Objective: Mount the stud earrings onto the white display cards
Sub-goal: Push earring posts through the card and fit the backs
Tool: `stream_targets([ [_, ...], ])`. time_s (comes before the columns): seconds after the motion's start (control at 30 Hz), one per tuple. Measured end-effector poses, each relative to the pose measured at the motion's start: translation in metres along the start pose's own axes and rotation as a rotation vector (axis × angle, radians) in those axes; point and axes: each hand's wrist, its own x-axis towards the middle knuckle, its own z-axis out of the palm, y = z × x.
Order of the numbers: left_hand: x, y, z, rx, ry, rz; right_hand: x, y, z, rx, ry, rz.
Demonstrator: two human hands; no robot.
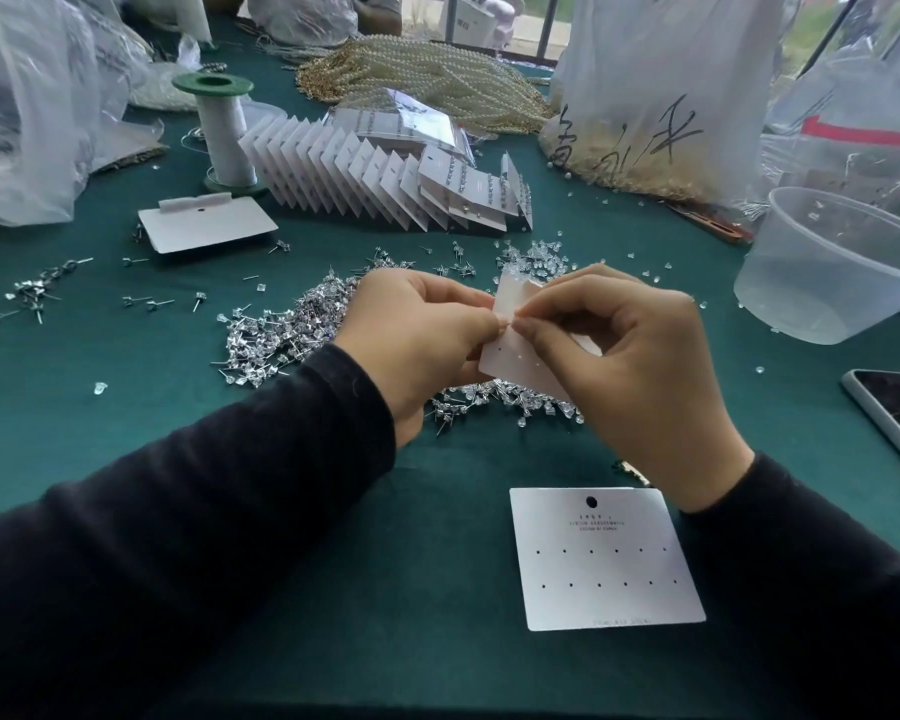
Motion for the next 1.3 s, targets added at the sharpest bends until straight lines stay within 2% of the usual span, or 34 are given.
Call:
stream_targets([
  [0.2, -0.0014, -0.0001, 0.0023, 0.120, 0.038, 0.089, -0.0023, -0.0007, 0.0042, -0.045, 0.024, -0.007],
  [0.53, -0.0015, -0.0009, 0.0025, 0.059, 0.042, 0.118, -0.0023, -0.0006, 0.0049, 0.009, 0.019, 0.034],
  [0.67, -0.0016, -0.0009, 0.0025, 0.027, 0.019, 0.074, -0.0018, 0.0003, 0.0024, 0.001, -0.021, 0.033],
  [0.83, -0.0015, 0.0006, 0.0023, -0.001, 0.012, 0.061, -0.0017, -0.0007, 0.0010, -0.004, 0.019, 0.035],
  [1.3, -0.0044, -0.0001, 0.0016, 0.099, -0.001, 0.142, -0.0020, -0.0035, 0.0004, -0.045, -0.062, -0.023],
])
